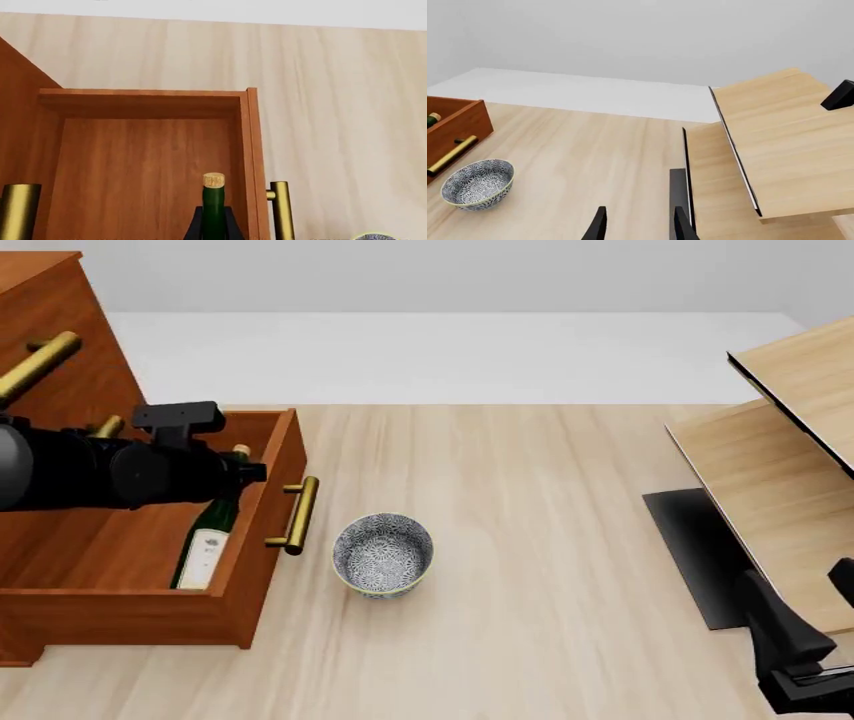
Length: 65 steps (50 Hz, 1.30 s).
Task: Put the wine bottle in the bottom drawer of the cabinet.
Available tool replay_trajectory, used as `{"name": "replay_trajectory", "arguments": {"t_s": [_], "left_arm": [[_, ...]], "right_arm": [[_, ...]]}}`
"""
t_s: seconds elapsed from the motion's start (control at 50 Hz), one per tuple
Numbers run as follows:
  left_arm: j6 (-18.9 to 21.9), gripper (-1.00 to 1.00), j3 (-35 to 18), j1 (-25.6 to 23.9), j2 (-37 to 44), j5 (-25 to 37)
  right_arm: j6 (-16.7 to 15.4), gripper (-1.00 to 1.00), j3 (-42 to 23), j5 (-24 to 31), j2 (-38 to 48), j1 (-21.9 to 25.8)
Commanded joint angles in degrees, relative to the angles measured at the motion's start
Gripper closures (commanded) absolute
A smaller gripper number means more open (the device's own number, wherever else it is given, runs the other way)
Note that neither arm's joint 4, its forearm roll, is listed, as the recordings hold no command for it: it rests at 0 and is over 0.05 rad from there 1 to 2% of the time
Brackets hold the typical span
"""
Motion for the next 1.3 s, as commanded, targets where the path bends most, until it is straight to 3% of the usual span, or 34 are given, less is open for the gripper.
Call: {"name": "replay_trajectory", "arguments": {"t_s": [0.02, 0.04, 0.66, 0.9, 1.3], "left_arm": [[0.6, 1.00, 1.7, -0.7, 0.3, 0.0], [0.4, -1.00, 1.7, -0.6, 0.4, 0.0], [2.7, -1.00, 0.4, -0.2, -1.7, 2.0], [5.1, -1.00, -2.2, 0.7, -6.7, 7.7], [5.9, -1.00, -6.6, 1.3, -17.5, 17.4]], "right_arm": [[0.0, -1.00, 0.0, 0.2, -0.2, 0.0], [0.1, -1.00, 0.0, 0.2, -0.2, 0.0], [0.1, -1.00, 0.0, 0.1, -0.2, 0.1], [0.1, -1.00, 0.0, -0.6, 0.3, 0.3], [0.0, -1.00, 0.0, -0.8, -0.3, 0.9]]}}
